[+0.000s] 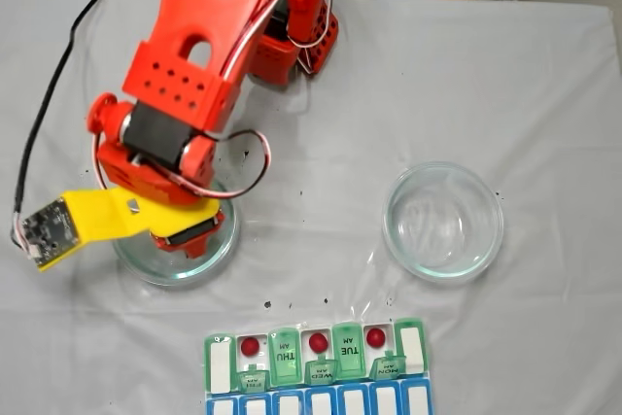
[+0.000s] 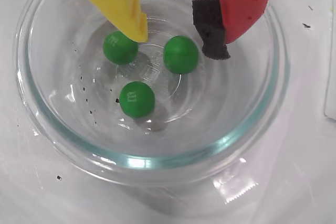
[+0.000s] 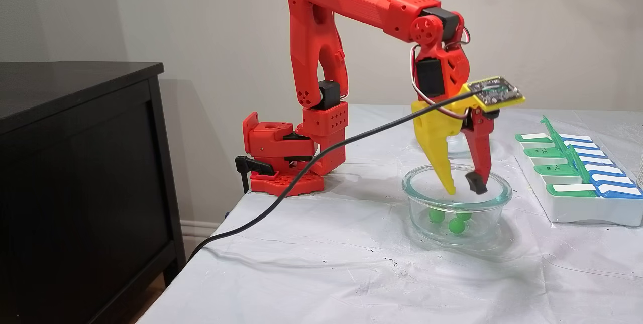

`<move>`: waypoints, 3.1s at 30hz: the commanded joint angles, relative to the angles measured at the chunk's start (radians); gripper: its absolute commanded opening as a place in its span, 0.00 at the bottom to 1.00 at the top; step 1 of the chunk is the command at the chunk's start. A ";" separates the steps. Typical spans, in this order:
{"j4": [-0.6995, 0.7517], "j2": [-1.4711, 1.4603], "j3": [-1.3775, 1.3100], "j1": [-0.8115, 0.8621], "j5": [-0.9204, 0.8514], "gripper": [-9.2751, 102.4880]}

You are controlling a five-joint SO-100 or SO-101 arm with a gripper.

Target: Sort medicines into box.

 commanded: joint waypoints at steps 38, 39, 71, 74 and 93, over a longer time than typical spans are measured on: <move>-0.103 -0.015 -0.002 -0.043 -0.020 0.21; -0.106 -0.014 0.002 -0.043 -0.020 0.21; -0.035 0.449 -0.098 -0.009 0.081 0.08; 0.031 0.411 -0.187 -0.172 0.186 0.08; 0.091 -0.448 -0.896 -0.709 0.541 0.08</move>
